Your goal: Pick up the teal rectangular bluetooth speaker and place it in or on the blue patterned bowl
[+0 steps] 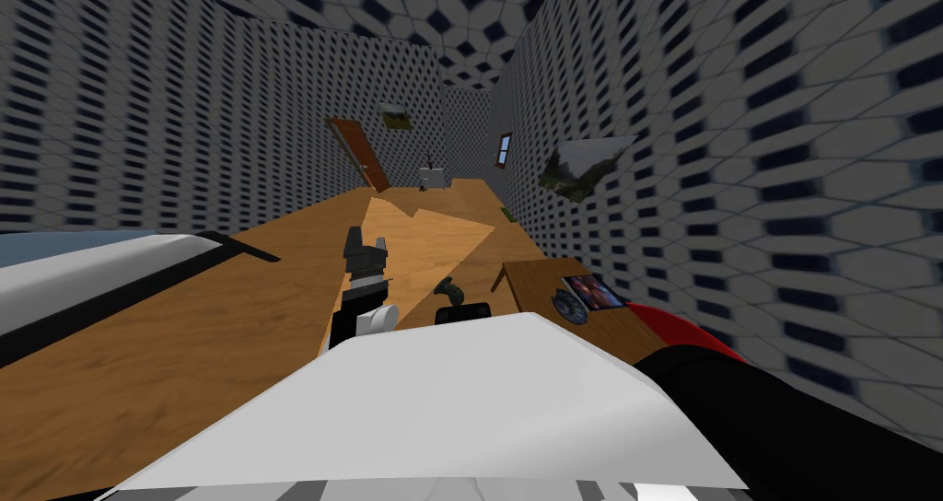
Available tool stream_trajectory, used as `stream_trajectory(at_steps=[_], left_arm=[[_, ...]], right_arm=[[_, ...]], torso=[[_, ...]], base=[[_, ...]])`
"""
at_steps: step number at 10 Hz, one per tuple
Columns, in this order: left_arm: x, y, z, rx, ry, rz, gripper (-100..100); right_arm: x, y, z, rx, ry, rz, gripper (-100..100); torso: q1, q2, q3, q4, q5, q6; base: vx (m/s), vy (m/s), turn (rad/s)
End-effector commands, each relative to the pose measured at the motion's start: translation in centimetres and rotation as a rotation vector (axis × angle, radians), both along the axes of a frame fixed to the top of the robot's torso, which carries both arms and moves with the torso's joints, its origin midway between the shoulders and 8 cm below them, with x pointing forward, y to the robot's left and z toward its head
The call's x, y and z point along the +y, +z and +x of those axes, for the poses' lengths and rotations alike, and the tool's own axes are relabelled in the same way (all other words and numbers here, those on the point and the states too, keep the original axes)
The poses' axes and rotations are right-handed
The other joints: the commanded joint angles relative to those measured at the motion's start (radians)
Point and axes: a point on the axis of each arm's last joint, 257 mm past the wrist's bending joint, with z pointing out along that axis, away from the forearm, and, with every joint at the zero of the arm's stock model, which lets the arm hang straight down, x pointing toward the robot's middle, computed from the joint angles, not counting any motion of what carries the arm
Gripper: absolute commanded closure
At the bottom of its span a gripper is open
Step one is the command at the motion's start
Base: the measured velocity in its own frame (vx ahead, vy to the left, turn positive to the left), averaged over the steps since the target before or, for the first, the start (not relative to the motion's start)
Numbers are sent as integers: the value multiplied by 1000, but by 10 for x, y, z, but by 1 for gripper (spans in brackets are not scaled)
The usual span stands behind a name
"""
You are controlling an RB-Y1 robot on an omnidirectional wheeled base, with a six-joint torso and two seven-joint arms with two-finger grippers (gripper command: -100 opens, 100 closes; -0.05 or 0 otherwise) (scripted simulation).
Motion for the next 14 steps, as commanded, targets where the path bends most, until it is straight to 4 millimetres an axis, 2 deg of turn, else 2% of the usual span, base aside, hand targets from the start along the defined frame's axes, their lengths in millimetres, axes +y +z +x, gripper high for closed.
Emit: stream_trajectory(at_steps=[1,2,3,4,5,6,8,9,11,12,14], left_arm=[[0,0,0,0,0,0,0],[0,0,0,0,0,0,0],[0,0,0,0,0,0,0],[0,0,0,0,0,0,0],[0,0,0,0,0,0,0],[0,0,0,0,0,0,0],[0,0,0,0,0,0,0],[0,0,0,0,0,0,0],[0,0,0,0,0,0,0],[0,0,0,0,0,0,0],[0,0,0,0,0,0,0]], right_arm=[[0,0,0,0,0,0,100],[0,0,0,0,0,0,100],[0,0,0,0,0,0,0],[-11,3,14,-30,4,0,100],[-11,2,14,-28,13,-2,100],[-22,6,27,-56,18,-1,100],[-21,5,26,-50,32,-3,100],[-31,9,38,-73,26,3,100],[-31,8,36,-65,50,-3,100],[-40,11,47,-84,41,5,100],[-40,11,44,-74,67,-2,100]], torso=[[0,0,0,0,0,0],[0,0,0,0,0,0],[0,0,0,0,0,0],[0,0,0,0,0,0],[0,0,0,0,0,0],[1,0,0,0,0,0],[1,0,0,1,1,0],[1,0,0,0,1,0],[2,0,0,1,1,0],[1,0,0,0,1,-1],[2,0,0,0,2,-1]], base=[[0,0,0],[0,0,0],[0,0,0],[-7,36,-83],[-7,40,-54],[-7,49,-81],[-2,33,-13],[-1,48,-66],[0,30,-22],[-1,31,-66],[-1,31,-24]])
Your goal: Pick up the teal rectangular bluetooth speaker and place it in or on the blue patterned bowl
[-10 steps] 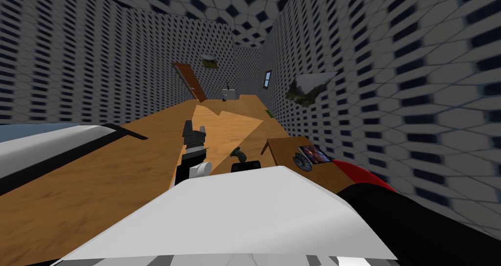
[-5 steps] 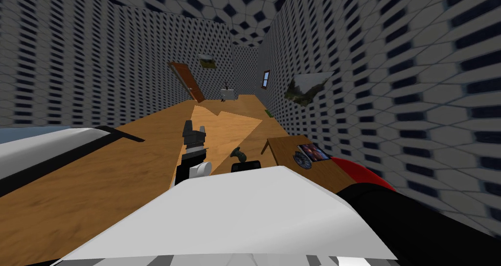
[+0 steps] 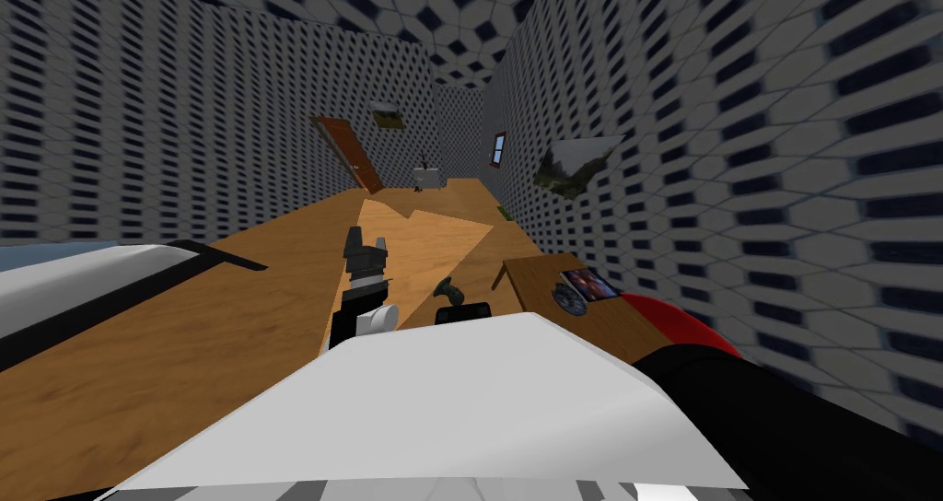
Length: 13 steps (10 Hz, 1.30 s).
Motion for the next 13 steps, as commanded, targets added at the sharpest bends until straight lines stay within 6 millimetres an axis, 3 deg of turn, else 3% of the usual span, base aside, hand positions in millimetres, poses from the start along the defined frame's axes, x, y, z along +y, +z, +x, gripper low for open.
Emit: stream_trajectory(at_steps=[1,6,13], left_arm=[[0,0,0,0,0,0,0],[0,0,0,0,0,0,0],[0,0,0,0,0,0,0]], right_arm=[[-10,4,9,-11,1,6,100],[-19,5,11,3,33,-1,100],[-47,13,19,33,30,8,100]], torso=[[0,0,0,0,0,0],[2,0,0,0,1,1],[2,0,0,0,2,1]], base=[[-1,38,-71],[-3,29,-30],[-2,32,-41]])
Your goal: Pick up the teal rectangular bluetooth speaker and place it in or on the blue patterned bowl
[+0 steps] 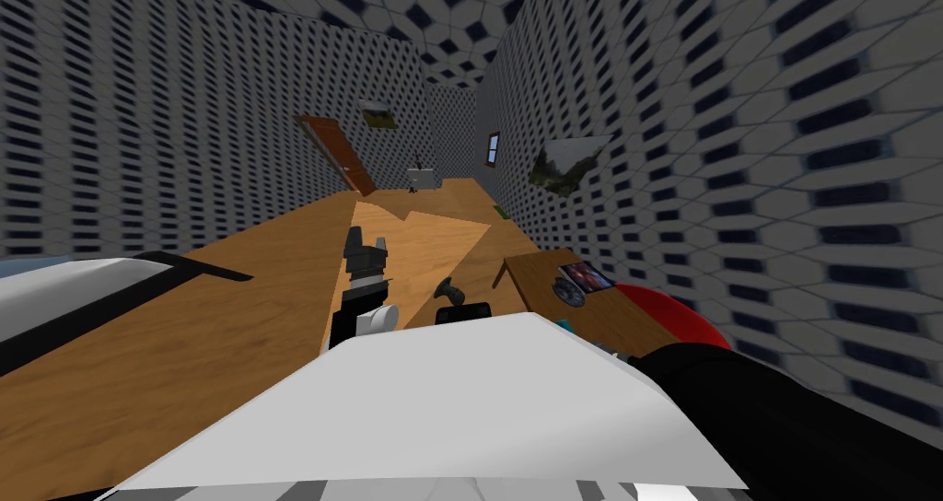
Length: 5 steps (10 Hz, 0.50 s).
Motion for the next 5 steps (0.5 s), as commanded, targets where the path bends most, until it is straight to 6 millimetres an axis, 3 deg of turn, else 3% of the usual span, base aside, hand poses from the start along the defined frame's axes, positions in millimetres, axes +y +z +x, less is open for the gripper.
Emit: stream_trajectory(at_steps=[1,5], left_arm=[[0,0,0,0,0,0,0],[0,0,0,0,0,0,0]], right_arm=[[-4,0,-2,16,-1,2,100],[-15,2,-5,47,4,-5,100]], torso=[[0,0,0,0,0,0],[1,0,0,0,0,0]], base=[[-3,45,-37],[-5,30,-28]])
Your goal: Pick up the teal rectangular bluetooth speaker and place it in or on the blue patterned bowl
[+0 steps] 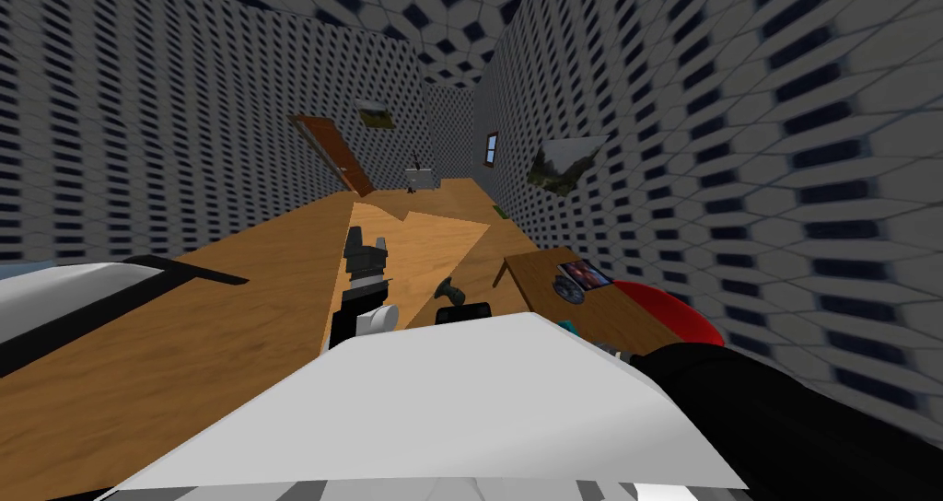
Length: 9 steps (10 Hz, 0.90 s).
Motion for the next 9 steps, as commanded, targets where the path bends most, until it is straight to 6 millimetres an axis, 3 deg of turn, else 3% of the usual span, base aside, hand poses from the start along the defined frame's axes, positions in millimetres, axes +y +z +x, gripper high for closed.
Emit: stream_trajectory(at_steps=[1,2,3,9], left_arm=[[0,0,0,0,0,0,0],[0,0,0,0,0,0,0],[0,0,0,0,0,0,0],[0,0,0,0,0,0,0]], right_arm=[[0,0,0,0,0,0,100],[0,0,0,1,-2,0,0],[-3,10,5,-2,3,8,100],[-12,50,28,-8,13,42,100]], torso=[[0,0,0,0,0,0],[-1,0,0,0,0,0],[-1,0,0,0,0,0],[-3,-3,-2,0,1,-4]], base=[[-4,5,2],[0,0,0],[-7,0,182],[10,-30,159]])
